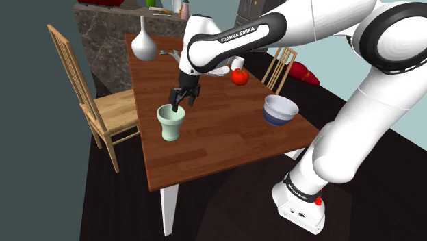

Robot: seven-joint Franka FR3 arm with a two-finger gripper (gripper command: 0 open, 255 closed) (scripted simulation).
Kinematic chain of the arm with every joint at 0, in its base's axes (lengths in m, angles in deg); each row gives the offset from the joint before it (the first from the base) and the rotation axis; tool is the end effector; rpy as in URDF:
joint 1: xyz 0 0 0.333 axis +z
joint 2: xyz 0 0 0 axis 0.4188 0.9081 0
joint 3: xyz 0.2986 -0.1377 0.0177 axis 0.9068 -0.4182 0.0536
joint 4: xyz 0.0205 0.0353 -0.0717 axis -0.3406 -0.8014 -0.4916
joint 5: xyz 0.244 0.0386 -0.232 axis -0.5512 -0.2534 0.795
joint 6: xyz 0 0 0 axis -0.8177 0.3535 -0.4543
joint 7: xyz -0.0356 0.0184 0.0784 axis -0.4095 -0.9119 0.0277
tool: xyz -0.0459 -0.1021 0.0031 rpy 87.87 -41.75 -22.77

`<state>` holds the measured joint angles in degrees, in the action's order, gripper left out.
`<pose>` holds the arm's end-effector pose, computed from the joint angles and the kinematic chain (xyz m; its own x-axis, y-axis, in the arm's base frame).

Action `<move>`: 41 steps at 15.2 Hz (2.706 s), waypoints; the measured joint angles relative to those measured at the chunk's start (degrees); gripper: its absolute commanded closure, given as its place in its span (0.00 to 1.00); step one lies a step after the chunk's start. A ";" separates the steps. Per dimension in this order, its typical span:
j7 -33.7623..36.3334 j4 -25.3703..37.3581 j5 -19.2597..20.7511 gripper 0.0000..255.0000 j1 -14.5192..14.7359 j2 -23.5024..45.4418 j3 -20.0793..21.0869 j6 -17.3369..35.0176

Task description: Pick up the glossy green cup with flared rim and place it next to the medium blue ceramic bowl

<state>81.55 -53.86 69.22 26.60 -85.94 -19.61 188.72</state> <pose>0.4888 0.1063 0.4371 0.9994 0.0092 0.0345 0.0135 -0.9921 -0.1248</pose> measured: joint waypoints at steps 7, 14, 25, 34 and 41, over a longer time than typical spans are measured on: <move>0.35 -1.25 0.11 0.00 0.36 2.11 0.31 3.45; 0.34 -1.26 0.12 1.00 0.35 2.21 0.31 3.56; 0.52 -0.38 0.14 1.00 0.34 1.45 0.30 1.93; 0.92 3.16 0.13 1.00 0.15 -1.50 0.13 -4.52; 1.39 6.71 0.19 1.00 0.05 -3.32 0.02 -9.87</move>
<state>82.93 -47.15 69.41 26.64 -89.26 -19.60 178.86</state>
